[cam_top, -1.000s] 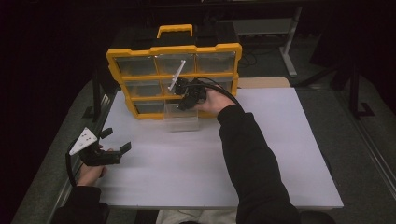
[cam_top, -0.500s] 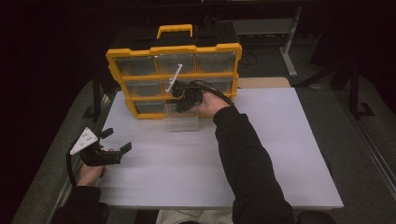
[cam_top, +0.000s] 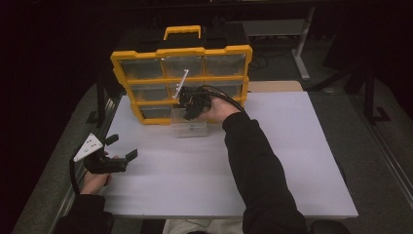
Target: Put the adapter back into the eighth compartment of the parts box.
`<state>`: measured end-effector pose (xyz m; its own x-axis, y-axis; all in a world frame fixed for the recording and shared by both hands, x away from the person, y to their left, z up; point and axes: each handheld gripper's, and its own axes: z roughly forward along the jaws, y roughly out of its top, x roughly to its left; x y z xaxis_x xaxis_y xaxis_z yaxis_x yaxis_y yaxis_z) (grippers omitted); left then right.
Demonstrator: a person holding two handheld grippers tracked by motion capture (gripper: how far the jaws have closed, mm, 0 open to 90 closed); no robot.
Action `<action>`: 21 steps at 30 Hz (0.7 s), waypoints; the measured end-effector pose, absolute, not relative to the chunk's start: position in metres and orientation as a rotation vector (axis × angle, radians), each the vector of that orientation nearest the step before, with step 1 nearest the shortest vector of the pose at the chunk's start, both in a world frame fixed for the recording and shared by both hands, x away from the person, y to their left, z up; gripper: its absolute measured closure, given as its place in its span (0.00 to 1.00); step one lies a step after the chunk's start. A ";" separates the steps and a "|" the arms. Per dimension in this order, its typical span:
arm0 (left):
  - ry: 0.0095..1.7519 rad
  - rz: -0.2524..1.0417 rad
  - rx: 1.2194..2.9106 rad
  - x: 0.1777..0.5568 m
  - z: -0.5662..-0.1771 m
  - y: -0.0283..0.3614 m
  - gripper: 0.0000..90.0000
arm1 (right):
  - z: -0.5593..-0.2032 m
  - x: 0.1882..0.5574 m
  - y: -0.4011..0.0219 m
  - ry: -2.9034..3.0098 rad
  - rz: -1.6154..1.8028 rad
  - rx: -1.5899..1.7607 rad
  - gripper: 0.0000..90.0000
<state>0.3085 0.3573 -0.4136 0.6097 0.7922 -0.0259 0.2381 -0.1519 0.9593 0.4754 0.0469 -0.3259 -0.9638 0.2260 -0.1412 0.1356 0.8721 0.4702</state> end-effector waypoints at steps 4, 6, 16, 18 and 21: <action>0.857 0.606 1.697 0.308 -0.414 0.357 0.00 | -0.321 0.471 0.044 2.844 0.699 0.296 0.63; 0.860 0.605 1.702 0.309 -0.414 0.357 0.00 | -0.318 0.470 0.042 2.830 0.709 0.297 0.62; 0.858 0.612 1.712 0.309 -0.414 0.357 0.00 | -0.314 0.462 0.024 2.824 0.721 0.391 0.39; 0.857 0.612 1.712 0.309 -0.414 0.356 0.00 | -0.313 0.460 0.018 2.819 0.749 0.411 0.33; 0.859 0.612 1.709 0.309 -0.414 0.356 0.00 | -0.310 0.456 0.009 2.805 0.756 0.444 0.27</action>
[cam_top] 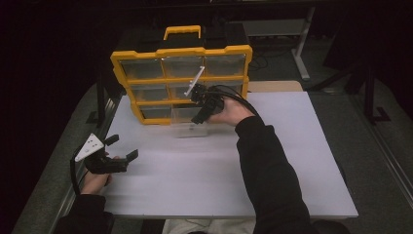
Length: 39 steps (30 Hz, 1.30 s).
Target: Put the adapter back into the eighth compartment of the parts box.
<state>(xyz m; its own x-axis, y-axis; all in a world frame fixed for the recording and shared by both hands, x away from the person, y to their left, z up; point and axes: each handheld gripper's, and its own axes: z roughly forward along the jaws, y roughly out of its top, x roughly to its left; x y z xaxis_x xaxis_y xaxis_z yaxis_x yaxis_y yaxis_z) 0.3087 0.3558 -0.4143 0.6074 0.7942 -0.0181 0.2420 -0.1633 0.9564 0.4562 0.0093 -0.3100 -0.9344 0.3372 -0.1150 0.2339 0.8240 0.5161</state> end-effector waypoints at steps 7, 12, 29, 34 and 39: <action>0.867 0.617 1.719 0.309 -0.414 0.355 0.00 | -0.305 0.448 -0.011 2.802 0.810 0.501 0.14; 0.867 0.615 1.723 0.309 -0.414 0.355 0.00 | -0.304 0.442 -0.024 2.786 0.821 0.539 0.05; 0.877 0.603 1.718 0.307 -0.414 0.355 0.00 | -0.318 0.423 -0.071 2.725 0.863 0.693 0.00; 0.875 0.602 1.721 0.307 -0.414 0.354 0.00 | -0.319 0.417 -0.083 2.703 0.890 0.713 0.00; 0.881 0.606 1.704 0.306 -0.414 0.355 0.00 | -0.320 0.412 -0.094 2.686 0.913 0.731 0.00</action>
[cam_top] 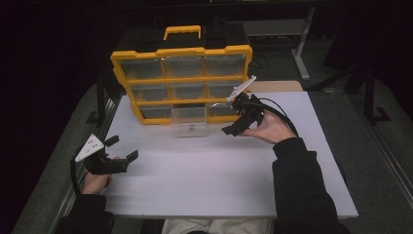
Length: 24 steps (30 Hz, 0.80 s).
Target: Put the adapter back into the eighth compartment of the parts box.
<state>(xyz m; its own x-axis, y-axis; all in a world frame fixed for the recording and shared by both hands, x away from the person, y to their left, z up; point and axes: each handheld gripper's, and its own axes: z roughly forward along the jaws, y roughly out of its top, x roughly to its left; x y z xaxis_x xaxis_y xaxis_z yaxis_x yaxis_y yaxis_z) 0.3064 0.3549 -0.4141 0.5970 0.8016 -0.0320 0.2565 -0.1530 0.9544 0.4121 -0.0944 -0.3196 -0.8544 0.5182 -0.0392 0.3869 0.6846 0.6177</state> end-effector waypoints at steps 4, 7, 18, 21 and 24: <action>0.884 0.608 1.699 0.306 -0.414 0.356 0.00 | -0.320 0.409 -0.104 2.674 0.930 0.750 0.00; 0.882 0.607 1.698 0.306 -0.414 0.355 0.00 | -0.321 0.406 -0.111 2.660 0.945 0.763 0.00; 0.880 0.602 1.700 0.306 -0.414 0.355 0.00 | -0.327 0.394 -0.131 2.624 0.995 0.781 0.00; 0.880 0.598 1.700 0.306 -0.414 0.355 0.00 | -0.329 0.390 -0.136 2.614 1.007 0.785 0.00; 0.881 0.592 1.699 0.306 -0.415 0.355 0.00 | -0.331 0.387 -0.142 2.607 1.014 0.794 0.00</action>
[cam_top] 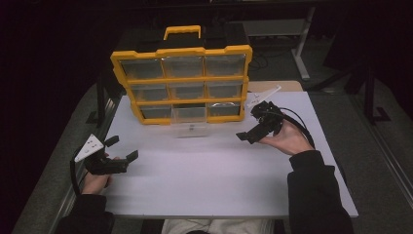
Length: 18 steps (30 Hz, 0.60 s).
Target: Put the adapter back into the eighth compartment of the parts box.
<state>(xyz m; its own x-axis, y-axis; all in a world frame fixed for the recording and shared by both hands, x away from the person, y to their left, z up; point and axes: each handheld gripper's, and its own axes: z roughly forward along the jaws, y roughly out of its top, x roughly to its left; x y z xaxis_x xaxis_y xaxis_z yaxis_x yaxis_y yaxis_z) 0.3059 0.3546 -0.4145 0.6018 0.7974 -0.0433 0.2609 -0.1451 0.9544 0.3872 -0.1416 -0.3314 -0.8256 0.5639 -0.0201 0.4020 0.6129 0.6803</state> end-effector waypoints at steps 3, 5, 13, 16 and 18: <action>0.880 0.590 1.703 0.306 -0.415 0.355 0.00 | -0.333 0.385 -0.146 2.597 1.025 0.796 0.00; 0.880 0.584 1.704 0.305 -0.415 0.354 0.00 | -0.336 0.380 -0.154 2.579 1.047 0.807 0.00; 0.882 0.580 1.704 0.305 -0.415 0.354 0.00 | -0.344 0.373 -0.171 2.548 1.081 0.847 0.00; 0.883 0.578 1.704 0.304 -0.415 0.354 0.00 | -0.347 0.371 -0.176 2.539 1.090 0.855 0.00; 0.882 0.578 1.704 0.304 -0.415 0.354 0.00 | -0.349 0.370 -0.178 2.536 1.092 0.856 0.00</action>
